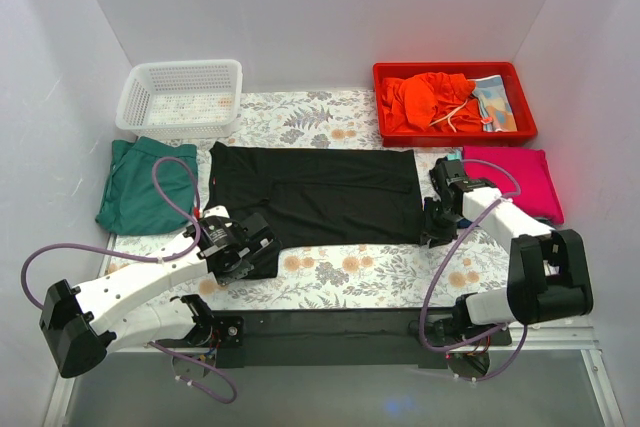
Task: Fold and stack the t-shirts
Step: Grap the side of the flattened tshirt closest away from the robot with both arms
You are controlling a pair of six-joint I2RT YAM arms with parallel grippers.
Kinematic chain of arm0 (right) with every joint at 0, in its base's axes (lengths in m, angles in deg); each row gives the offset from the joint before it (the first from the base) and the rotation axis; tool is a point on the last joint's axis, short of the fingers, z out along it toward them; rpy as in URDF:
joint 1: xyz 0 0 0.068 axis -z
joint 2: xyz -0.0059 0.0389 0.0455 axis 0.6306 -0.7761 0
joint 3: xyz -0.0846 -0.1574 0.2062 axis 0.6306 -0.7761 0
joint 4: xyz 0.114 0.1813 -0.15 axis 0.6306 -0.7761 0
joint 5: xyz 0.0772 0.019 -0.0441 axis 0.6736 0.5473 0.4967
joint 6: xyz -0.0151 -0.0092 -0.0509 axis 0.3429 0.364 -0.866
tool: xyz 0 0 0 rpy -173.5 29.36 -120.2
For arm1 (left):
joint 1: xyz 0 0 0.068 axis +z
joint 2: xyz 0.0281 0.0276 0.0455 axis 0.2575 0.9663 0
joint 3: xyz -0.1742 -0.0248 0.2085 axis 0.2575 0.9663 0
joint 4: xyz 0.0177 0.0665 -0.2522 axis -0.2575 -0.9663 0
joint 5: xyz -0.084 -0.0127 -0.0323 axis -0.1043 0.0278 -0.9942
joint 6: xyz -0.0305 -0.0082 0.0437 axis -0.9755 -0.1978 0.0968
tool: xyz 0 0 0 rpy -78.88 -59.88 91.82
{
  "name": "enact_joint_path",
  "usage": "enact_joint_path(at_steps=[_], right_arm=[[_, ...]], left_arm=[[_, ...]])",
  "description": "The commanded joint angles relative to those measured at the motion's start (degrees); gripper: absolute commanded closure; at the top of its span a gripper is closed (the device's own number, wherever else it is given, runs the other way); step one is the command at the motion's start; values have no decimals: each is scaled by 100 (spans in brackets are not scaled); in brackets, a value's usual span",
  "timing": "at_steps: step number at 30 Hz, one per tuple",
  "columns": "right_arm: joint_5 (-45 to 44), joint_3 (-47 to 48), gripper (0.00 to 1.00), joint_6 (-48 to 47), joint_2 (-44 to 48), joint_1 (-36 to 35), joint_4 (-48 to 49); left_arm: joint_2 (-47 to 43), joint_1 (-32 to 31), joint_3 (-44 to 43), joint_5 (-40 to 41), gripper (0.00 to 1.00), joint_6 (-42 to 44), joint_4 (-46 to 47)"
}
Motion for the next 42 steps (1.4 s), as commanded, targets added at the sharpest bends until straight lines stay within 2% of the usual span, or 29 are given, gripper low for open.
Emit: enact_joint_path(at_steps=[1, 4, 10, 17, 29, 32, 42], right_arm=[[81, 478, 62, -31, 396, -12, -92], [11, 575, 59, -58, 239, -12, -92], [-77, 514, 61, -58, -289, -12, -31], [-147, 66, 63, -23, -280, -12, 83], [-376, -93, 80, 39, -474, -3, 312], [-385, -57, 99, 39, -448, -12, 294], [-271, 338, 99, 48, -35, -3, -13]], left_arm=[[-93, -18, -157, 216, 100, -3412, -321], [-102, -18, -157, 216, 100, -3412, -321], [-128, -18, -175, 216, 100, -3395, -329], [-164, -18, -166, 233, 100, -3386, -329], [-76, -9, -377, 347, 100, -3175, -330], [-93, -9, -482, 426, 100, -3096, -329], [205, 88, -1263, 1138, 100, -2640, -338]])
